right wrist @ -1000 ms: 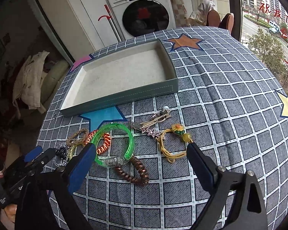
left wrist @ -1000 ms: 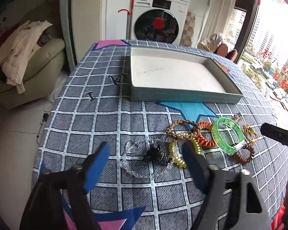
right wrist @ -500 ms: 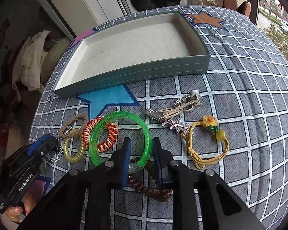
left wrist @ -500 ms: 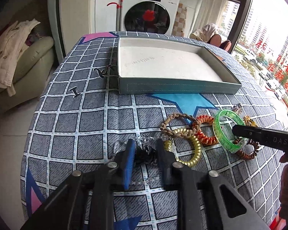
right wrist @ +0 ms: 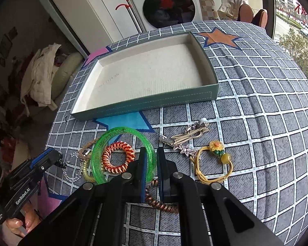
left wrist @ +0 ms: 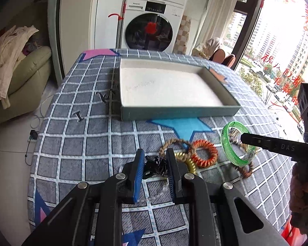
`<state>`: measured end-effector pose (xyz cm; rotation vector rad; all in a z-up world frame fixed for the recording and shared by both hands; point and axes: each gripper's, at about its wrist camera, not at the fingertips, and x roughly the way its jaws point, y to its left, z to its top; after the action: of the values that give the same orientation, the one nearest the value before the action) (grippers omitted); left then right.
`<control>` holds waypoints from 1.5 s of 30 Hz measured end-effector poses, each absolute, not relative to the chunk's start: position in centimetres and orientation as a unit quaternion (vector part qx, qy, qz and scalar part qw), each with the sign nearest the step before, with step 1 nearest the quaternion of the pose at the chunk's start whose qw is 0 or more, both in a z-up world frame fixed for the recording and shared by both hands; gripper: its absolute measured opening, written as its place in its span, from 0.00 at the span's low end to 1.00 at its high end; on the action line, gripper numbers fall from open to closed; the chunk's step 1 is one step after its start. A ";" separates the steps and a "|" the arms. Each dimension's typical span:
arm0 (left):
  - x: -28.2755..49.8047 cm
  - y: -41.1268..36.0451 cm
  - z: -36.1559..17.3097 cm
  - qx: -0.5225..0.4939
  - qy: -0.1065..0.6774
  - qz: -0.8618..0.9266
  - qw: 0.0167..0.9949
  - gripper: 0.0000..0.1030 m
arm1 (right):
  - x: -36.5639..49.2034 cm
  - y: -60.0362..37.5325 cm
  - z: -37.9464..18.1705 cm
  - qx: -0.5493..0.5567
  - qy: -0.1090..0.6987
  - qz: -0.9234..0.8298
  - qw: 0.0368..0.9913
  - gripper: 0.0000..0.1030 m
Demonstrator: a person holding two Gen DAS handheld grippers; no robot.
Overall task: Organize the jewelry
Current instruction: 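Grasp the black claw clip with the left tool while the right tool grasps the green bangle, then carry the clip and bangle with both tools over the teal tray, then open the left tool dropping the clip while the right tool releases the bangle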
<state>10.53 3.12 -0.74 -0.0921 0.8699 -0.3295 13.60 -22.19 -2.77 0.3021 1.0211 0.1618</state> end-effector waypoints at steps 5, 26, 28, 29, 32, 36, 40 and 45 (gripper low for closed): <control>12.1 3.5 1.5 -0.059 0.409 -0.173 0.894 0.40 | 15.2 -23.2 -1.5 0.179 0.479 0.090 0.854 0.10; 29.4 -2.5 -0.1 -0.018 0.438 -0.122 0.891 0.40 | 29.7 -25.3 -2.4 0.164 0.479 0.024 0.862 0.10; 30.4 -2.8 -1.0 -0.012 0.445 -0.119 0.887 0.40 | 30.7 -25.3 -3.1 0.161 0.482 0.017 0.861 0.10; 30.9 -2.9 -1.4 -0.011 0.449 -0.117 0.886 0.40 | 31.1 -25.4 -3.5 0.160 0.484 0.013 0.860 0.10; 31.7 -3.1 -2.3 -0.006 0.455 -0.112 0.883 0.40 | 32.1 -25.3 -4.5 0.156 0.489 0.006 0.858 0.10; 32.4 -3.5 -3.6 0.002 0.462 -0.102 0.881 0.40 | 32.6 -25.2 -5.6 0.144 0.494 0.000 0.857 0.10; 32.4 -4.0 -4.3 0.027 0.453 -0.089 0.887 0.41 | 32.5 -25.1 -6.3 0.144 0.493 -0.004 0.858 0.11; 32.0 -4.4 -4.6 0.058 0.440 -0.058 0.894 0.89 | 32.5 -24.9 -6.3 0.141 0.491 0.002 0.860 0.35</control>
<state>32.05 -4.39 -4.61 0.1193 0.9134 -0.1194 32.48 -24.94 -6.25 0.2961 1.0308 0.0045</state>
